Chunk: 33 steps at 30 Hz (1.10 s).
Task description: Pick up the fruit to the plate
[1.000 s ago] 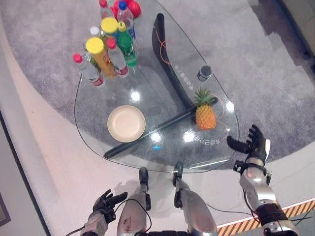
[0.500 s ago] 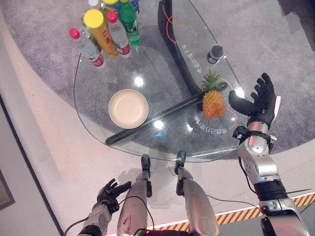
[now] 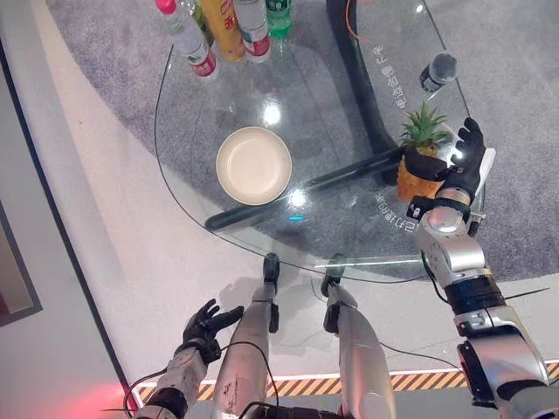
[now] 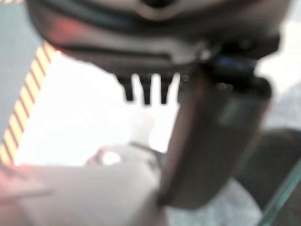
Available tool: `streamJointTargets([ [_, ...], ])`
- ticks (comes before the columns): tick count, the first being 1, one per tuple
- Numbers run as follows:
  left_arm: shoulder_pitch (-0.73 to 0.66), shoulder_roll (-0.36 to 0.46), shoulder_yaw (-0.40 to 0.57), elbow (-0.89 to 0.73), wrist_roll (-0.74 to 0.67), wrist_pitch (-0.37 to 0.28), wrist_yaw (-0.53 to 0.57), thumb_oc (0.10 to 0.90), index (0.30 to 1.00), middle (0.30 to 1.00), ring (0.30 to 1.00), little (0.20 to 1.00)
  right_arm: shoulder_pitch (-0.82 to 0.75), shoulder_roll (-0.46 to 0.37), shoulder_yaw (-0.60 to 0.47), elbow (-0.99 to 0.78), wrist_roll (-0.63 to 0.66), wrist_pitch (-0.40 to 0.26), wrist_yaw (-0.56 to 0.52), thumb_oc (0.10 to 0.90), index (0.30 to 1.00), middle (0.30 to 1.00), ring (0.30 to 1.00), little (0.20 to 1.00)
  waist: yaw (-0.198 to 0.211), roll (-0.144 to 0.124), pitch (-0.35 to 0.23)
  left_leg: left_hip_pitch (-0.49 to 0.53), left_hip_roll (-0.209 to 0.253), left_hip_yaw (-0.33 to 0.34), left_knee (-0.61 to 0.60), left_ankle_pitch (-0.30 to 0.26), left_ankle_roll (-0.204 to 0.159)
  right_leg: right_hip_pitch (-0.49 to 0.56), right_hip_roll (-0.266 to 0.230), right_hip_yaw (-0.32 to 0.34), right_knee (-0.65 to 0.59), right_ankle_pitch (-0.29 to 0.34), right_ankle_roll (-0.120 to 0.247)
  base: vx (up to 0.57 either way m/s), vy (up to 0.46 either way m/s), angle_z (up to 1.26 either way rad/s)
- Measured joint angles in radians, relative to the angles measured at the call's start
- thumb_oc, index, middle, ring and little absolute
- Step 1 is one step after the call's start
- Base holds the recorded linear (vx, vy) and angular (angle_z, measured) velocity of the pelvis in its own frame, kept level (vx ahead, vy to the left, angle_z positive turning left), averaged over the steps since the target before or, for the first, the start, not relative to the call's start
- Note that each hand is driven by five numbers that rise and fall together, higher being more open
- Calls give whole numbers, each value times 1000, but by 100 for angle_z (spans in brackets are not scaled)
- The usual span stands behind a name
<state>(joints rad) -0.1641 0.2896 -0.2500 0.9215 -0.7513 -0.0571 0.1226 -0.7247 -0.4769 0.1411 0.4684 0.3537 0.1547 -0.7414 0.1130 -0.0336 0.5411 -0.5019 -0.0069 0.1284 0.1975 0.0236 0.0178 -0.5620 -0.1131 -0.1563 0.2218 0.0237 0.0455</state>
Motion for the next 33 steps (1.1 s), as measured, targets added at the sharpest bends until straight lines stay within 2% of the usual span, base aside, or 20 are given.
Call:
streamJointTargets([
  [10, -2, 6, -15, -22, -32, -1, -4, 800, 900, 900, 900, 900, -72, -34, 55, 124, 9, 99, -91, 800, 900, 900, 900, 900, 12, 2, 0, -42, -1, 0, 6, 2, 2, -38, -2, -2, 2, 1, 0, -3, 10, 0],
  [13, -2, 7, -16, -28, -43, -1, -6, 800, 900, 900, 900, 900, -92, -42, 65, 142, 55, 119, -91, 800, 900, 900, 900, 900, 13, 2, 0, -42, -1, 0, 7, 2, 2, -38, -2, -2, 2, 1, -1, 0, 0, 0],
  [21, -2, 7, -16, -29, -43, -1, -19, 800, 900, 900, 900, 900, -96, -37, 68, 151, 248, 120, -75, 800, 900, 900, 900, 900, 19, 2, 0, -41, 0, 0, 15, 3, 2, -35, -2, -1, 5, 7, -5, 0, 0, 0],
  [33, -2, 8, -23, -26, -52, -15, -28, 800, 900, 900, 900, 900, -89, -30, 71, 207, 481, 78, -4, 800, 900, 900, 900, 900, 20, 2, 0, -41, 0, -2, 14, 8, 3, -34, -2, -3, 4, 11, -6, 0, 0, 0],
])
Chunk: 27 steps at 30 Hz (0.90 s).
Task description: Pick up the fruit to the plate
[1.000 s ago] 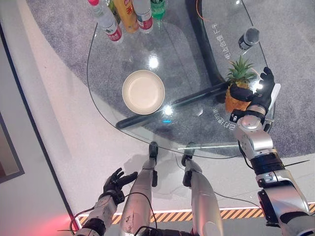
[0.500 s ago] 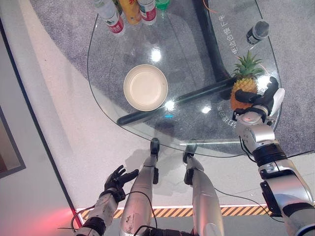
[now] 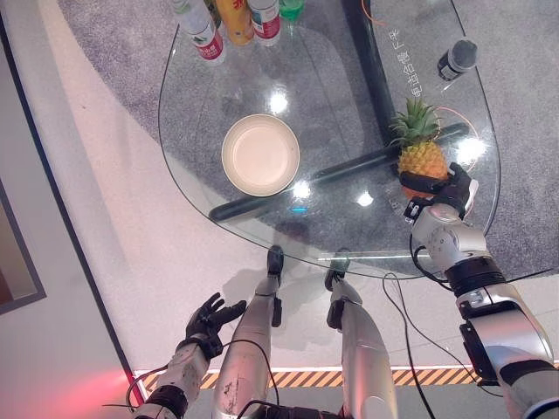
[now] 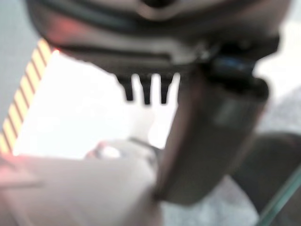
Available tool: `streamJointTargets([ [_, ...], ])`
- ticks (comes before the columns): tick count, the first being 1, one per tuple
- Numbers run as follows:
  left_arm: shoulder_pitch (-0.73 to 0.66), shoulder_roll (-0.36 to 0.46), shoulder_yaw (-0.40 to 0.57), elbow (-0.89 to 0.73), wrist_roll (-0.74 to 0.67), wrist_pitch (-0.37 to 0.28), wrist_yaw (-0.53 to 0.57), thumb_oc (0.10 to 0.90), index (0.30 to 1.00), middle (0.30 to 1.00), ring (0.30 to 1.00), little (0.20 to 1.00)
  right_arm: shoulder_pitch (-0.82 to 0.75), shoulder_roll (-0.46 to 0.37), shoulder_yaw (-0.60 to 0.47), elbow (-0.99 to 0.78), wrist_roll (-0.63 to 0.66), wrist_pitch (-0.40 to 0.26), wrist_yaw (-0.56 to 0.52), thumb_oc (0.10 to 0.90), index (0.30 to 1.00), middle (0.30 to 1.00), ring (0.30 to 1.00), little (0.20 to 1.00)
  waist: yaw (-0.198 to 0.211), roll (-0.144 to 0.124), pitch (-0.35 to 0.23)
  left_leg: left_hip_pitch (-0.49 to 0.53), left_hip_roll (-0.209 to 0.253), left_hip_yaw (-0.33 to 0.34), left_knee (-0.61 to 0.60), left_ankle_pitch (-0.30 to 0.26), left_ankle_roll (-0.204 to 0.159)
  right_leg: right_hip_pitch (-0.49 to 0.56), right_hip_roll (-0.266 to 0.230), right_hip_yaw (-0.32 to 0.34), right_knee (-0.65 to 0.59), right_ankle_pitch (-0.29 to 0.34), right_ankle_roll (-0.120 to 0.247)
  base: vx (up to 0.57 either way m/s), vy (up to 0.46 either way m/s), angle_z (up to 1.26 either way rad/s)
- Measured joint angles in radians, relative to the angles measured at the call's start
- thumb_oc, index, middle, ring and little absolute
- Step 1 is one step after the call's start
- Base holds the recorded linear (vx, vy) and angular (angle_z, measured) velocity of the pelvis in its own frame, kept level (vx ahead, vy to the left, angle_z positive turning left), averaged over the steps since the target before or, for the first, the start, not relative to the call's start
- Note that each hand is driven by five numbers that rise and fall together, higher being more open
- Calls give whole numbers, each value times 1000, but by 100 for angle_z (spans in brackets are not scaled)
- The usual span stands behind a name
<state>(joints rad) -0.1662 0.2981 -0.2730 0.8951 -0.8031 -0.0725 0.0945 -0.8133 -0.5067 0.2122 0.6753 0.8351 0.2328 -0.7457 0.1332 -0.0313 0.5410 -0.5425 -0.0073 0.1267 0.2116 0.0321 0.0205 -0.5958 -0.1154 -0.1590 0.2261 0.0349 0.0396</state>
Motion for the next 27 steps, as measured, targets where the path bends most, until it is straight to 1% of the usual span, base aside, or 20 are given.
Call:
streamJointTargets([
  [6, 0, 4, -12, 0, -3, -5, 0, 800, 900, 900, 900, 900, -2, -2, -1, 22, -3, 1, 34, 800, 900, 900, 900, 900, 0, 0, 0, 0, 0, -1, -1, 0, 0, 0, 0, 0, 0, 0, 0, 0, 0, 0],
  [10, 0, 5, -12, 0, -5, -6, -3, 800, 900, 900, 900, 900, -28, -8, 0, 54, -4, 26, 57, 800, 900, 900, 900, 900, 0, 0, 0, 0, 0, -4, -1, 0, 0, 0, 0, 0, 0, 0, 0, 0, 0, 0],
  [12, 0, 5, -13, 0, -9, -7, -4, 800, 900, 900, 900, 900, -45, -11, 4, 70, -17, 49, 68, 800, 900, 900, 900, 900, 0, 0, 0, -1, -1, -7, -1, 1, -1, 0, 0, -2, 0, 0, 0, 0, 0, 0],
  [15, 0, 5, -14, 0, -14, -7, -12, 800, 900, 900, 900, 900, -63, -29, 35, 86, -94, 99, 115, 800, 900, 900, 900, 900, 1, 0, 0, -2, -2, -9, -1, 1, -2, 0, -1, -3, -1, 0, 1, 0, 0, 0],
  [18, 0, 9, -18, 0, -26, -11, -23, 800, 900, 900, 900, 900, -97, -56, 93, 111, -221, 151, 179, 800, 900, 900, 900, 900, 1, 1, -1, -5, -3, -14, -1, 3, -3, -1, -2, -7, -1, -2, 2, 6, 2, 3],
  [19, 0, 10, -24, 0, -28, -17, -24, 800, 900, 900, 900, 900, -115, -60, 111, 133, -260, 161, 200, 737, 846, 846, 846, 837, 1, 2, -1, -7, -3, -18, -1, 4, -4, -1, -3, -12, -1, -2, 3, 10, 4, 12],
  [20, 0, 11, -29, -2, -28, -23, -25, 800, 900, 900, 900, 900, -126, -68, 127, 144, -299, 175, 217, 410, 566, 566, 566, 510, 0, 5, -2, -11, -4, -27, -1, 5, -8, -1, -5, -22, -1, -3, 4, 10, 5, 18],
  [21, 0, 14, -30, -5, -28, -24, -30, 800, 900, 900, 900, 900, -127, -75, 130, 144, -327, 176, 228, 278, 453, 453, 453, 378, 1, 5, -3, -17, -4, -30, 0, 6, -10, -2, -5, -29, -1, -3, 3, 8, 5, 19],
  [22, 0, 17, -30, -5, -28, -24, -36, 800, 900, 900, 900, 900, -130, -79, 133, 147, -341, 180, 235, 100, 300, 300, 300, 200, 3, 5, -3, -20, -4, -33, -1, 8, -11, -4, -5, -31, -1, -3, 3, 7, 3, 15],
  [27, 1, 22, -31, -5, -38, -22, -46, 800, 900, 900, 900, 900, -177, -97, 168, 179, -442, 206, 259, 100, 300, 300, 300, 200, 9, 7, -2, -39, -7, -43, 0, 18, -11, -22, -8, -33, 5, -1, 4, 3, 7, 3],
])
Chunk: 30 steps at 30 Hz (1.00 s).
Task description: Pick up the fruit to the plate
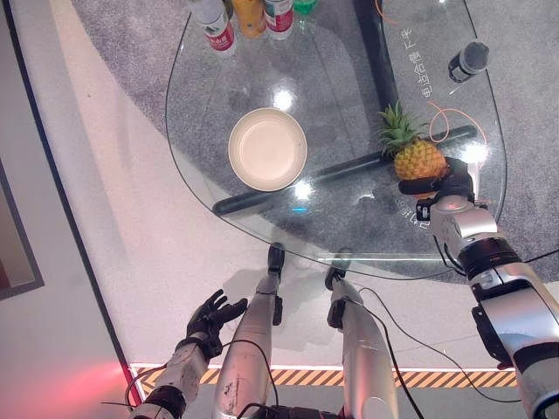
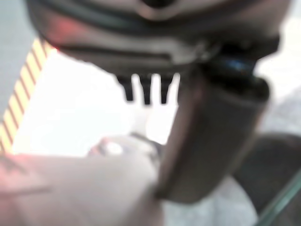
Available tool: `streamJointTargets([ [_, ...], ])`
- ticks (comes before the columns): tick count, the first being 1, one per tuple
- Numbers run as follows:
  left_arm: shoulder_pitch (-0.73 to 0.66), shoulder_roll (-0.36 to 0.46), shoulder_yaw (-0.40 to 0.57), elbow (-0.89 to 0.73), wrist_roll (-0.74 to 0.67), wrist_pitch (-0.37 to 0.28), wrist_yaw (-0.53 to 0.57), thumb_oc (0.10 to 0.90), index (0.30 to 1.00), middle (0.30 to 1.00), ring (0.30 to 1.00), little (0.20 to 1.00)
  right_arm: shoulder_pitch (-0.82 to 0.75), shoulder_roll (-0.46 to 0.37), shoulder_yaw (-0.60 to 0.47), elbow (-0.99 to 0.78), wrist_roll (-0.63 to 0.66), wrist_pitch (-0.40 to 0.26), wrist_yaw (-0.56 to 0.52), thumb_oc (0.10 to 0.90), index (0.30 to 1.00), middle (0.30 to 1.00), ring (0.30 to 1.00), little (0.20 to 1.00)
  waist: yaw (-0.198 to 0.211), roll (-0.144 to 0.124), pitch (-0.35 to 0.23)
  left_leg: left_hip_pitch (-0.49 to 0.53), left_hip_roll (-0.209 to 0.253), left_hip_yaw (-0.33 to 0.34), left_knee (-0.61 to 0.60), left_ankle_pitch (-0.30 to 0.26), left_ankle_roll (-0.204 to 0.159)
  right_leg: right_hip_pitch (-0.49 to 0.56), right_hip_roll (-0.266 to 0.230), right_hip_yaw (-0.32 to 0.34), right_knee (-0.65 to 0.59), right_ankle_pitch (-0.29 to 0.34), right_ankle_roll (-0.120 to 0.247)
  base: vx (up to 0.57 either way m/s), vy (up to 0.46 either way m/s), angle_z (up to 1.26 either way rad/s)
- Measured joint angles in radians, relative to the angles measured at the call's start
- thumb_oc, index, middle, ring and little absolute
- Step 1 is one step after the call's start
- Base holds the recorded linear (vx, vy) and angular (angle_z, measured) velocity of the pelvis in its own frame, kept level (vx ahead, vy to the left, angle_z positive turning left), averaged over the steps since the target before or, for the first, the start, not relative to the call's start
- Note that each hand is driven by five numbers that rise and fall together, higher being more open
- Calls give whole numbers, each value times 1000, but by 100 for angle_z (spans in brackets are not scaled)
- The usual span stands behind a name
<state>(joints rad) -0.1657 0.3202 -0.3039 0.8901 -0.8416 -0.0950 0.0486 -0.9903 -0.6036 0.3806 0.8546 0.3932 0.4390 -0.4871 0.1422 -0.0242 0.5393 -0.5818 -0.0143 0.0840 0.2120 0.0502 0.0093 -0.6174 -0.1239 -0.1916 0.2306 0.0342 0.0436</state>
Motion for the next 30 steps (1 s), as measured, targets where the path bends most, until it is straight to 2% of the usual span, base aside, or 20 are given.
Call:
streamJointTargets([
  [5, 0, 0, -2, 1, -4, 0, -18, 800, 900, 900, 900, 900, -5, -24, 19, 4, -15, 23, 6, 100, 300, 300, 300, 200, 17, 3, 0, 0, -1, -6, 0, 2, 0, 0, -2, -5, 7, -2, 0, -1, 8, 3],
  [11, 0, 0, -2, 1, -5, 0, -24, 800, 900, 900, 900, 900, -27, -24, 22, 40, -42, 31, 13, 100, 300, 300, 300, 200, 20, 3, 0, -2, -6, -14, -1, 4, 0, 0, -9, -19, 14, -6, -4, -4, 4, 5],
  [21, 0, 2, 4, -7, -6, -54, -19, 800, 900, 900, 900, 900, -9, -26, 22, 36, -32, -9, 15, 100, 300, 300, 300, 200, 21, 6, 0, 8, -7, -13, 0, 11, 7, 7, -11, -20, 20, -6, -5, -6, -7, 0],
  [30, 1, 4, 51, -66, -31, -130, 10, 800, 900, 900, 900, 900, 143, -20, 9, -226, 33, -81, 12, 100, 300, 300, 300, 200, 19, 15, 3, 70, -2, -7, -3, 10, 6, 65, -10, -18, 22, -6, -6, -17, -45, 0],
])
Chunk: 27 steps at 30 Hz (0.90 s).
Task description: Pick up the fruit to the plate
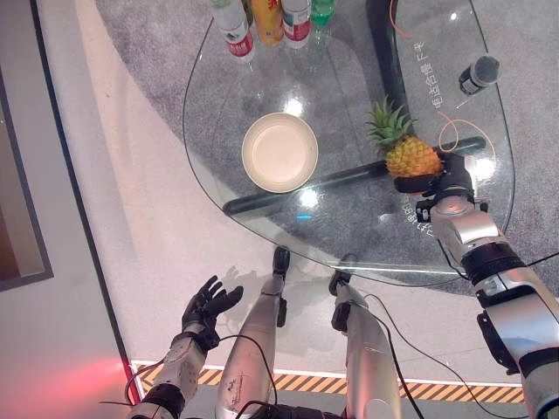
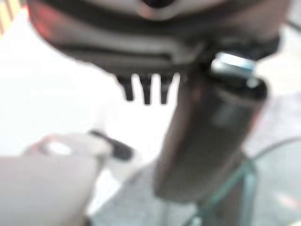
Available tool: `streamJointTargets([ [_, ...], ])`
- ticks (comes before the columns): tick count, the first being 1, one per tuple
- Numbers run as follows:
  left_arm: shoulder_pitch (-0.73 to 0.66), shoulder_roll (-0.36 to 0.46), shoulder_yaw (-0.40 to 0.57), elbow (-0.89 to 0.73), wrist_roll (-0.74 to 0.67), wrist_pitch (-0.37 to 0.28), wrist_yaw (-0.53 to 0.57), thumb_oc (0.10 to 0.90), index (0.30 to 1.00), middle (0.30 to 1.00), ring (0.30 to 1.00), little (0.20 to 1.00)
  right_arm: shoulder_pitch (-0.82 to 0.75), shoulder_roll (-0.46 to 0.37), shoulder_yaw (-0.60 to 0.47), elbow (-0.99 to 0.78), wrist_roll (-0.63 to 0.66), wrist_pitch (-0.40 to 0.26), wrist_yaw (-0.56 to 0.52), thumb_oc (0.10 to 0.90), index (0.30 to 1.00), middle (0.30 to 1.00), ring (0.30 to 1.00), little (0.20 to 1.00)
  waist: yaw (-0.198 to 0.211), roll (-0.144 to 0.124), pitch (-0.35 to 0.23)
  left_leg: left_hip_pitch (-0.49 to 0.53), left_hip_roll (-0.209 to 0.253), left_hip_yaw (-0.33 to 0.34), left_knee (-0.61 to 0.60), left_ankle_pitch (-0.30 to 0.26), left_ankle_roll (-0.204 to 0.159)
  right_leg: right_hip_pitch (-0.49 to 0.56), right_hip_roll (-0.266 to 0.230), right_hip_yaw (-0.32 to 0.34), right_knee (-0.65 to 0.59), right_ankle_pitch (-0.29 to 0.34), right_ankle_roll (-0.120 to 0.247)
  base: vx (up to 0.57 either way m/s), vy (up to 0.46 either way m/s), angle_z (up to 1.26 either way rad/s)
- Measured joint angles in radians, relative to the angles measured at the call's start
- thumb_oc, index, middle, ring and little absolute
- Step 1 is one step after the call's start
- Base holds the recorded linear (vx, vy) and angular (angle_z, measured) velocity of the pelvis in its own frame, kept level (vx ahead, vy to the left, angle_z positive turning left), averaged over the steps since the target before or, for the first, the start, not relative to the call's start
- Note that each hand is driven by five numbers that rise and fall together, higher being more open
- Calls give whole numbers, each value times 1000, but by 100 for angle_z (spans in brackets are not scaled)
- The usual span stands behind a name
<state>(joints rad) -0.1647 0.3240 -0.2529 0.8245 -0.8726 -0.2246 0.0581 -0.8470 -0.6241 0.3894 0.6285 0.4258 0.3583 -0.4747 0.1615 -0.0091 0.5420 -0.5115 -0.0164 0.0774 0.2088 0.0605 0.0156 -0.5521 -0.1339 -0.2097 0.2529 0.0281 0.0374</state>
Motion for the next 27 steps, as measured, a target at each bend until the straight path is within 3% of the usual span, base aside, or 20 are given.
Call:
streamJointTargets([
  [7, 27, 0, 61, -73, -18, -71, 41, 800, 900, 900, 900, 900, 167, 22, -108, -250, -20, -22, 9, 100, 300, 300, 300, 200, -4, -2, 0, 62, 8, 23, -16, -3, -4, 46, 6, 21, -4, -1, 1, -18, -73, -8],
  [10, 53, -1, 106, -108, -29, -88, 42, 800, 900, 900, 900, 900, 236, 44, -129, -330, -34, -25, 40, 100, 300, 300, 300, 200, -26, -3, 1, 95, 10, 26, -30, -2, -5, 76, 9, 22, -14, -2, 4, -14, -77, -5],
  [17, 104, -1, 156, -268, -95, -117, 30, 800, 900, 900, 900, 900, 399, 87, -154, -452, -100, -43, 215, 100, 300, 300, 300, 200, -49, -5, 1, 198, 16, 32, -87, 6, -8, 159, 19, 23, -40, -5, 1, 1, -72, -4],
  [23, 117, -1, 153, -434, -160, -115, -76, 800, 900, 900, 900, 900, 439, 93, -150, -554, -113, -87, 379, 100, 300, 300, 300, 200, -52, -4, 1, 239, 24, 37, -104, 9, -11, 195, 30, 24, -49, -9, 0, -1, -66, -3],
  [27, 121, 5, 139, -547, -173, -103, -137, 800, 900, 900, 900, 900, 439, 91, -149, -604, -113, -117, 434, 100, 300, 300, 300, 200, -49, -4, 1, 256, 26, 35, -104, 7, -15, 212, 33, 22, -48, -15, -1, -10, -39, 1],
])
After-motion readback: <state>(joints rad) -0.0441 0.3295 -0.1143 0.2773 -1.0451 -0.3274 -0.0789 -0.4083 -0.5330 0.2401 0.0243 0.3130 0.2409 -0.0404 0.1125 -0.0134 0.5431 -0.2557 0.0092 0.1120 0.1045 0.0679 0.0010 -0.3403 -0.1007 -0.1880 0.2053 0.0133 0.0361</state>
